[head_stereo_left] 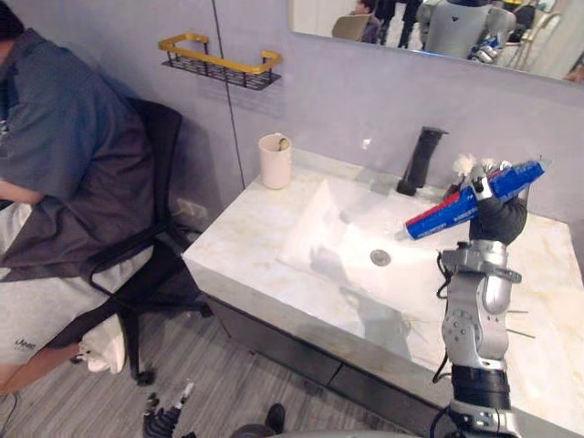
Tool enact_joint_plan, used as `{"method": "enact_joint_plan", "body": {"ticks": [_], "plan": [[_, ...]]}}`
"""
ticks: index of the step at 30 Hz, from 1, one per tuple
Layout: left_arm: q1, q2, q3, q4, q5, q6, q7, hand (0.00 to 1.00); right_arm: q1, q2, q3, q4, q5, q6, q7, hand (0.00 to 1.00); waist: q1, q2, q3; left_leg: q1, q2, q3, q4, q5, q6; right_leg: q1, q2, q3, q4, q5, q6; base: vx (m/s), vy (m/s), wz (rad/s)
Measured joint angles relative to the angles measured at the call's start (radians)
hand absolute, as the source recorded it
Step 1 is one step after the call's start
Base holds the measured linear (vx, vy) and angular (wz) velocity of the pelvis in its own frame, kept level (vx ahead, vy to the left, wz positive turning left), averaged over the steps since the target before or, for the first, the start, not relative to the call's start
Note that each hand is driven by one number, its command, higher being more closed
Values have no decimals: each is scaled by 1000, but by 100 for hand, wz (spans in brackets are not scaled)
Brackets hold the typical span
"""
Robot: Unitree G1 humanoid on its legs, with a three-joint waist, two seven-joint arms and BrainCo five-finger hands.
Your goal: Organize washtable
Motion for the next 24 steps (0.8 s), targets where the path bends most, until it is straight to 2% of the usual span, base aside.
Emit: {"method": "enact_joint_plan", "body": {"ticks": [4, 5, 9, 11, 14, 20, 24], "plan": [[-14, 23, -51, 20, 7, -1, -7, 0, -222, -99, 14, 124, -44, 4, -50, 100, 32, -9, 12, -19, 0, -25, 6, 10, 6, -1, 10, -22, -11, 1, -1, 37, -45, 21], [-15, 28, -63, 29, 11, -1, -11, 0, -291, -133, 33, 159, -63, 5, -71, 100, 51, -7, 19, -21, 1, -26, 6, 10, 6, 0, 11, -23, -14, 1, -2, 53, -50, 9], [-33, 37, -80, 37, 24, -2, -16, 0, -493, -196, 76, 271, -131, 5, -131, 100, 74, -6, 46, -43, 2, -50, 6, 16, 0, -1, 20, -52, -27, 1, -2, 23, -42, 18], [-55, 39, -89, 37, 24, -3, -15, 0, -586, -200, 83, 326, -165, 8, -174, 100, 98, -8, 67, -53, 4, -59, 6, 16, -1, -6, 24, -58, -29, 0, -3, 7, -38, 13], [-65, 51, -109, 38, 24, -6, -15, 0, -676, -203, 121, 405, -204, 11, -209, 100, 110, -9, 79, -72, 5, -69, 7, 19, -4, -20, 27, -73, -30, -1, -4, 5, -25, 10], [-117, 62, -124, 58, 22, -20, -12, 0, -798, -221, 147, 498, -251, 42, -278, 100, 159, -10, 137, -107, 4, -96, 7, 26, -10, -40, 34, -104, -34, -1, -4, -12, -12, 14], [-131, 76, -146, 58, 21, -27, 6, 0, -856, -223, 171, 557, -276, 53, -302, 100, 169, -12, 160, -151, 3, -132, 7, 38, -19, -63, 45, -144, -42, -1, -4, 0, -24, 29]]}}
